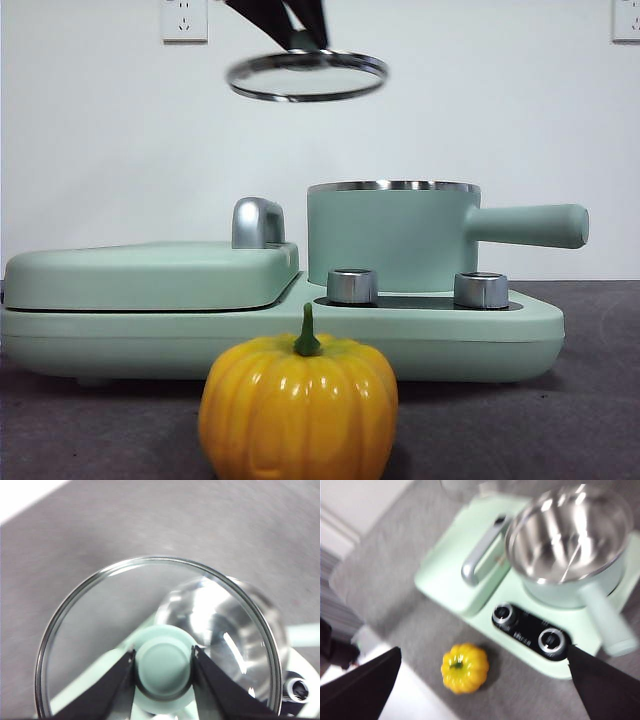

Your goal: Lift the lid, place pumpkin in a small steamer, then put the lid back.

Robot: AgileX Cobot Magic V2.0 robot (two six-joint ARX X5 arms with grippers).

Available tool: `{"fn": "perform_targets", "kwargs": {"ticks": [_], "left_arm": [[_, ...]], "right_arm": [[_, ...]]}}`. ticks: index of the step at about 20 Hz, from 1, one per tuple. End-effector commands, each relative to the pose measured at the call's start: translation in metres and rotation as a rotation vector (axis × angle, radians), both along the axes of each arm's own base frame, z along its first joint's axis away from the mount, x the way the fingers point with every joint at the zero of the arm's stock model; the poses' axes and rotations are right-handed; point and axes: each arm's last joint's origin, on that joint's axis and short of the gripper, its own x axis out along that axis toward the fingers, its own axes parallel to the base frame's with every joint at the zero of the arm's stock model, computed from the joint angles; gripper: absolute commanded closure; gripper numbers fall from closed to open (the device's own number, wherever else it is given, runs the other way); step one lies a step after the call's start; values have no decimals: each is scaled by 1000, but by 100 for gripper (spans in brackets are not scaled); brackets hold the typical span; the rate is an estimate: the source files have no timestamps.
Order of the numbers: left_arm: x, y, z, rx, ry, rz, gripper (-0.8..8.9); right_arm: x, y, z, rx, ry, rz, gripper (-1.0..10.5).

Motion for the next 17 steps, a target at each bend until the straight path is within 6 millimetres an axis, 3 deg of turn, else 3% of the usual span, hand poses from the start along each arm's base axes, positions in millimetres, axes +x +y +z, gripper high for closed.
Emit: {"fn": "perform_targets", "kwargs": {"ticks": [1, 6, 10, 14, 17], "left_arm": [[-9, 21, 30, -52, -90, 34, 765], [-11, 59, 46, -67, -125, 125, 765], [-7, 71, 47, -66, -121, 164, 765], [-6, 73, 47, -65, -122, 170, 765], [-6, 73, 47, -65, -121, 170, 765]], "right_arm": [[9, 24, -6, -51, 82, 8, 402], [19, 89, -41, -247, 217, 81, 402], [20, 140, -73, -340, 249, 210, 401], [21, 176, -109, -448, 286, 269, 400], [24, 188, -126, -481, 312, 284, 399]]}}
